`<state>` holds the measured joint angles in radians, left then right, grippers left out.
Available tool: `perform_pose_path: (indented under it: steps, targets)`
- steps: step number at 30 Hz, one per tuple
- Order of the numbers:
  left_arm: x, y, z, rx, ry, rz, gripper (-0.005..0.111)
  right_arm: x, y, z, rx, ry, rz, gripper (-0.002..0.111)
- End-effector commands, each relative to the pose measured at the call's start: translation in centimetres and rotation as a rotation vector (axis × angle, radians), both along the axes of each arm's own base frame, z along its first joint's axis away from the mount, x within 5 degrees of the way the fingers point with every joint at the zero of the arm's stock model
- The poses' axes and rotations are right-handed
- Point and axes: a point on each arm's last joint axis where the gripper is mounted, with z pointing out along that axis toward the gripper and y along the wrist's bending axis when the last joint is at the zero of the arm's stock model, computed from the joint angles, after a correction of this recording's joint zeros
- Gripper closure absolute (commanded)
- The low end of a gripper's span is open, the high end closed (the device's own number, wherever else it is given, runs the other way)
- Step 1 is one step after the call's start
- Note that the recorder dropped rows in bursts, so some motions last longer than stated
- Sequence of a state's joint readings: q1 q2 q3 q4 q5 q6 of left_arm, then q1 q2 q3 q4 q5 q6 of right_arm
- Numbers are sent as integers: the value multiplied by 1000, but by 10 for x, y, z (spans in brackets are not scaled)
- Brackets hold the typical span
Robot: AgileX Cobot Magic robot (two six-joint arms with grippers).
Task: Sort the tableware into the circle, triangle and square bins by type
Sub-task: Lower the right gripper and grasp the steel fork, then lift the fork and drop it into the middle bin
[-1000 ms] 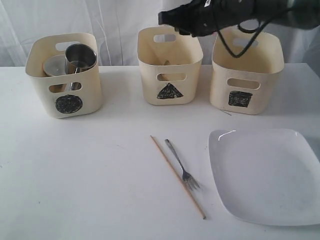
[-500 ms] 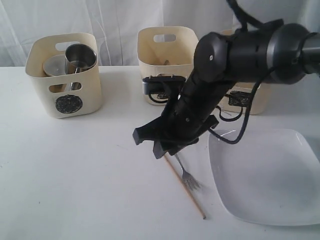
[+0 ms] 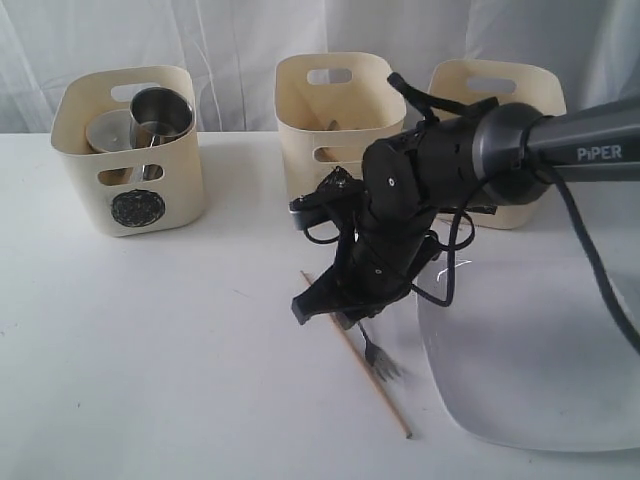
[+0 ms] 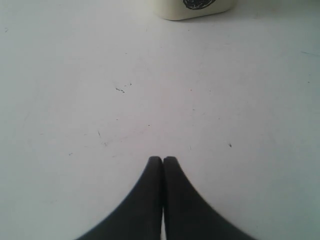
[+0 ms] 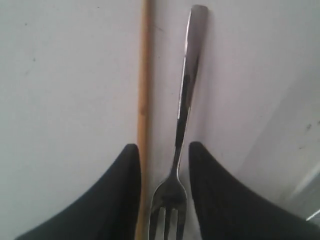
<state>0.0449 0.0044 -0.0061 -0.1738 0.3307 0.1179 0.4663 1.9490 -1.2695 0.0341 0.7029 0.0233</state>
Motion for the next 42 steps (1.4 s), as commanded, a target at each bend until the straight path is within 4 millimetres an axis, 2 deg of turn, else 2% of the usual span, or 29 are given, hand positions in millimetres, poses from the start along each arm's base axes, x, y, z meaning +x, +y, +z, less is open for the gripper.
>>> perform_pose_path:
  steps: [1,9,12,14,15,20,23,26,28,32,34,36,40,42]
  targets:
    - [-1,-1,-3,-17,12,2,107,2,-2,-13,-47,3,24,76]
    - [-1,-1,-3,-17,12,2,107,4,-1,-34,-81,35,62,76]
    - [-1,-1,-3,-17,12,2,107,5,-2,-38,-103,29,100,87]
    - [-1,-1,-3,-17,12,2,107,5,-2,-39,-103,30,100,104]
    - [-1,-1,-3,-17,12,2,107,6,-2,-39,-101,28,98,108]
    - [-1,-1,-3,-17,12,2,107,15,-2,-35,-124,-73,151,108]
    - [-1,-1,-3,-17,12,2,107,24,1,-3,-120,-152,160,108]
    - [-1,-1,-3,-17,12,2,107,31,5,51,-56,-301,146,108]
    - [-1,-1,-3,-17,12,2,107,34,6,97,10,-450,133,108]
    - [-1,-1,-3,-17,12,2,107,39,-5,176,152,-786,92,108]
    - [-1,-1,-3,-17,12,2,107,45,-15,202,228,-983,68,108]
    - [-1,-1,-3,-17,12,2,107,53,-24,217,291,-1144,44,108]
    - [0,-1,-2,-17,10,3,107,77,-35,194,291,-1175,10,108]
    - [0,0,-2,-12,10,3,107,86,-34,179,277,-1148,11,108]
